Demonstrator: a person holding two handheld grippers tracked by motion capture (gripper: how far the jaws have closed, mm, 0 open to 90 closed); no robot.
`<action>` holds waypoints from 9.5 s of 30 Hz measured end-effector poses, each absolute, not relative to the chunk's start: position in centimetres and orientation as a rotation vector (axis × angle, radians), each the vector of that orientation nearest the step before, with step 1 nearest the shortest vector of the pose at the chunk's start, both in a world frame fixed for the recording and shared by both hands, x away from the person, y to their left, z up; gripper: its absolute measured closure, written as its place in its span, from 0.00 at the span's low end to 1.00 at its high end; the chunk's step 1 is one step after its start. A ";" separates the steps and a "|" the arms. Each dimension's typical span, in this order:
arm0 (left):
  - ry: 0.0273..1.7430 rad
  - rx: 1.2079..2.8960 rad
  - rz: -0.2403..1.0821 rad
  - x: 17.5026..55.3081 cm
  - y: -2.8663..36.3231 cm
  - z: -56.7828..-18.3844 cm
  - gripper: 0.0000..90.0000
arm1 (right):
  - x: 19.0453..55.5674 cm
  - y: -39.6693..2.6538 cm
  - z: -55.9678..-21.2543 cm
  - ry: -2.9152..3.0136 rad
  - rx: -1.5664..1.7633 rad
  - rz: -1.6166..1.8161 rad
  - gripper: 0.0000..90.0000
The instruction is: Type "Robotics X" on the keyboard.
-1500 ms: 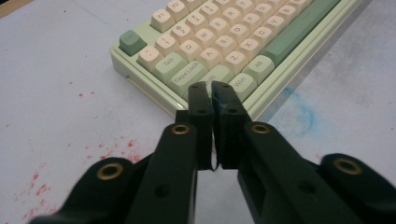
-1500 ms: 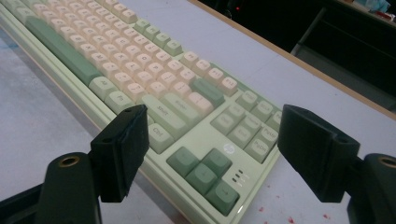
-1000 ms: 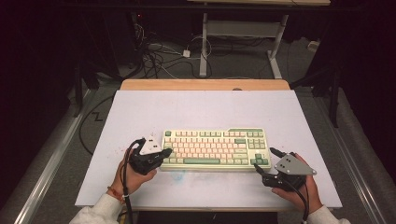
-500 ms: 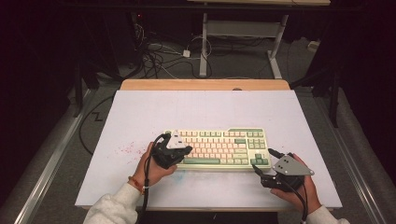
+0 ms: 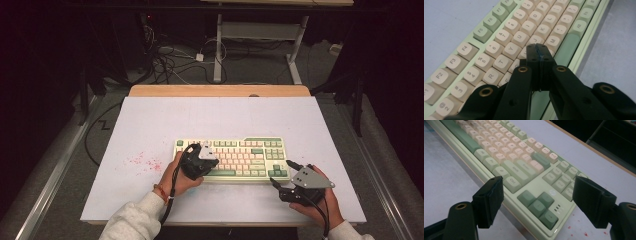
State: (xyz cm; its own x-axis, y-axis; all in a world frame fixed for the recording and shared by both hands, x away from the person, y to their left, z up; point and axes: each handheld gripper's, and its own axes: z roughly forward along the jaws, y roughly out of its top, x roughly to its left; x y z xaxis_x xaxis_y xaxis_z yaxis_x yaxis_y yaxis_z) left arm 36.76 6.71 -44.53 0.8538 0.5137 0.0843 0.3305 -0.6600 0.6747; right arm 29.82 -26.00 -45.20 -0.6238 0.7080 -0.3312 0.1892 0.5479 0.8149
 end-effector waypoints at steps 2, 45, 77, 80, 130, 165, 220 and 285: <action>0.609 2.354 0.342 36.9 6.5 -44.7 0.97 | 29.8 -26.0 -45.2 2.125 0.718 1.009 0.28; 0.603 2.182 0.657 34.0 13.2 -43.0 0.31 | 30.0 -26.2 -45.0 2.121 0.740 1.010 0.28; 0.753 2.235 0.728 30.0 19.8 -46.5 0.19 | 31.8 -25.2 -43.7 2.218 0.762 1.064 0.85; 0.762 2.238 0.721 29.8 20.0 -46.7 0.19 | 32.4 -24.5 -43.4 2.253 0.760 1.069 0.93; 0.796 2.273 0.685 30.3 19.9 -47.8 0.19 | 40.0 -13.8 -45.4 2.473 0.636 0.888 1.00; 0.793 2.324 0.646 30.5 20.0 -48.2 0.20 | 37.6 -16.6 -41.9 2.290 0.641 1.130 0.44; 0.823 2.183 0.537 30.3 20.6 -46.4 0.59 | 30.4 -26.7 -44.5 2.085 0.806 1.061 0.28; 0.689 2.376 0.429 39.8 7.0 -44.7 0.97 | 30.1 -26.2 -45.9 2.155 0.738 0.956 0.29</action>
State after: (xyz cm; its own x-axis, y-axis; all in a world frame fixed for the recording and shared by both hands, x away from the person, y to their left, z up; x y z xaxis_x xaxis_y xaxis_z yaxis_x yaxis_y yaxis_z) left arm 39.83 7.03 -44.66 0.8111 0.5702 0.1305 0.3688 -0.6717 0.6425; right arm 30.12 -26.23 -45.94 -0.6242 0.7053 -0.3360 0.2242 0.5737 0.7878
